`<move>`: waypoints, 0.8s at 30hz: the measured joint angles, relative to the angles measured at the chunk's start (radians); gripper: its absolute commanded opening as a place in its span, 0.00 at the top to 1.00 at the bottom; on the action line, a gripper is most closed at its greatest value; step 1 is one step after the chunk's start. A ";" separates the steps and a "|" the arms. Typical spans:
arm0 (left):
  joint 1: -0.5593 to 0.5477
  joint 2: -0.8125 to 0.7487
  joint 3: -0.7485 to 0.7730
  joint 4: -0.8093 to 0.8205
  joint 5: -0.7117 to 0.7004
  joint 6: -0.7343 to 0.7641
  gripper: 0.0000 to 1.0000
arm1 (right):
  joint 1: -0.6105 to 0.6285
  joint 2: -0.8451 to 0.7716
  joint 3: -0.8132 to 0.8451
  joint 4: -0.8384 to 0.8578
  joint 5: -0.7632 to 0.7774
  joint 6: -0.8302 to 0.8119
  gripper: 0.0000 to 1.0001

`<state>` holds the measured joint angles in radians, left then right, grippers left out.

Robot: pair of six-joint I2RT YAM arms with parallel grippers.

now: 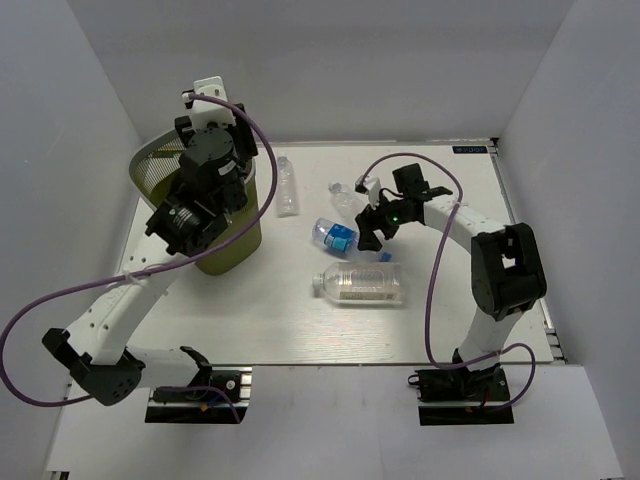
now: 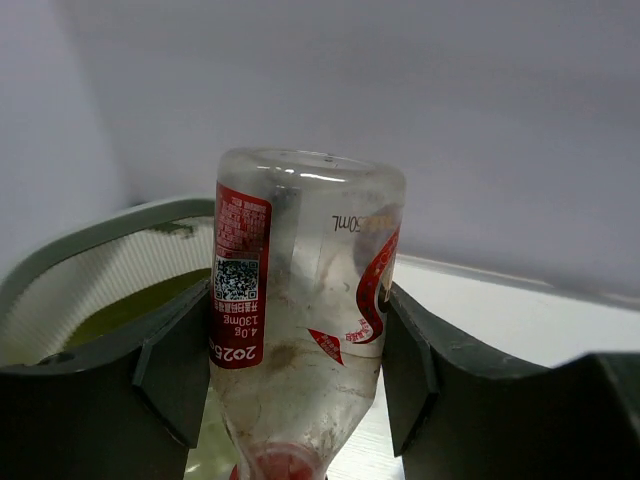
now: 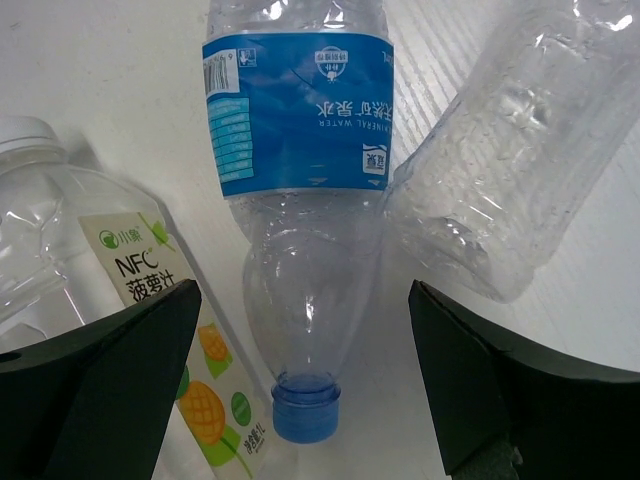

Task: Put the plastic bottles in the bin

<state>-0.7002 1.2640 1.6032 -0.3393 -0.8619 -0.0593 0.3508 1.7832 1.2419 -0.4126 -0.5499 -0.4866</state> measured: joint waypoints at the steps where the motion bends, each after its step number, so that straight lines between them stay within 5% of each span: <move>1: 0.014 0.004 -0.014 0.015 -0.049 0.010 0.65 | 0.004 0.005 0.000 0.000 0.002 0.001 0.10; 5: 0.082 0.016 -0.101 0.117 -0.195 0.071 0.53 | 0.012 0.012 0.000 0.002 0.025 0.006 0.10; 6: 0.099 0.026 -0.104 0.129 -0.221 0.082 0.40 | 0.014 0.013 0.000 0.003 0.031 0.006 0.10; 12: 0.229 0.127 -0.021 0.020 -0.273 0.014 0.01 | 0.040 0.051 0.004 0.018 0.083 0.010 0.10; 18: 0.315 0.135 -0.018 -0.147 -0.196 -0.091 0.01 | 0.094 0.105 0.011 0.048 0.153 0.026 0.10; 20: 0.318 0.117 -0.030 -0.155 -0.122 -0.081 0.01 | 0.117 0.129 0.014 0.062 0.185 0.031 0.21; 21: 0.318 0.099 -0.048 -0.146 -0.052 -0.055 0.01 | 0.126 0.138 0.014 0.068 0.197 0.031 0.40; 24: 0.315 0.018 -0.125 -0.132 0.292 0.050 0.01 | 0.143 0.145 0.017 0.072 0.201 0.029 0.66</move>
<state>-0.3855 1.2823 1.4780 -0.4709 -0.5697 -0.0090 0.4942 1.9278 1.2591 -0.3401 -0.3485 -0.4580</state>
